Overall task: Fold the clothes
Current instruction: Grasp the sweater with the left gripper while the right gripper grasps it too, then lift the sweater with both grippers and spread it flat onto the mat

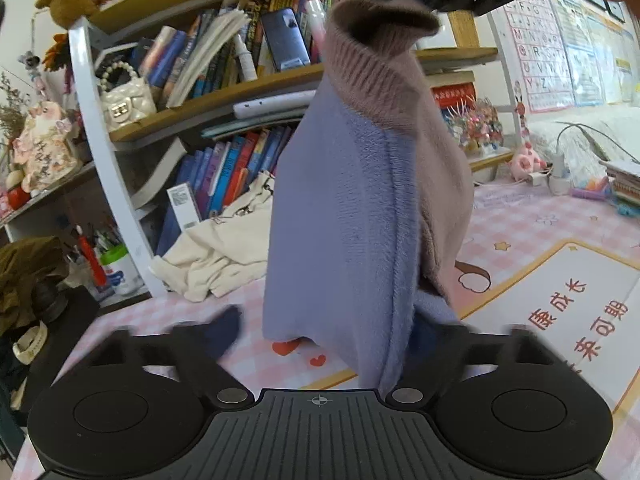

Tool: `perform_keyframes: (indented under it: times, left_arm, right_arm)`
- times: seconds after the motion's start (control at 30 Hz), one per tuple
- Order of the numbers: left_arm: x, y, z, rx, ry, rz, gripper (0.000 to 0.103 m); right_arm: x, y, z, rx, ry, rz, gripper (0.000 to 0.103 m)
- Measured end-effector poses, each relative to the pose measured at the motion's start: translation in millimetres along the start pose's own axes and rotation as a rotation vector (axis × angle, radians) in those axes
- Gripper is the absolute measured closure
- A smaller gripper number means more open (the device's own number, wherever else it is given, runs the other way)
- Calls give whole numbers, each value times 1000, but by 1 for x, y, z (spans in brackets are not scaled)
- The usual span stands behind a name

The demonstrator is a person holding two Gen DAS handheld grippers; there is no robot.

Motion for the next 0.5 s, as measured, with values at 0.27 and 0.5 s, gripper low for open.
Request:
perform_keyframes:
  times: [0.27, 0.5]
  left_arm:
    - [67, 26, -8, -12, -77, -123, 98]
    - [77, 74, -48, -107, -123, -49, 98]
  right_arm:
    - [6, -69, -21, -11, -205, -140, 39]
    - [46, -190, 17, 103, -397, -532, 25]
Point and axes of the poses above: each gripper's, at about its wrist camera, not at the fingertips, and z roughly the way its jaws point, x to its left, y to its top, the point moved 2 cm from there along z, roughly the way its jaws point, and after that the axes turned 11 degrees about -y, right-handed, at the moved point
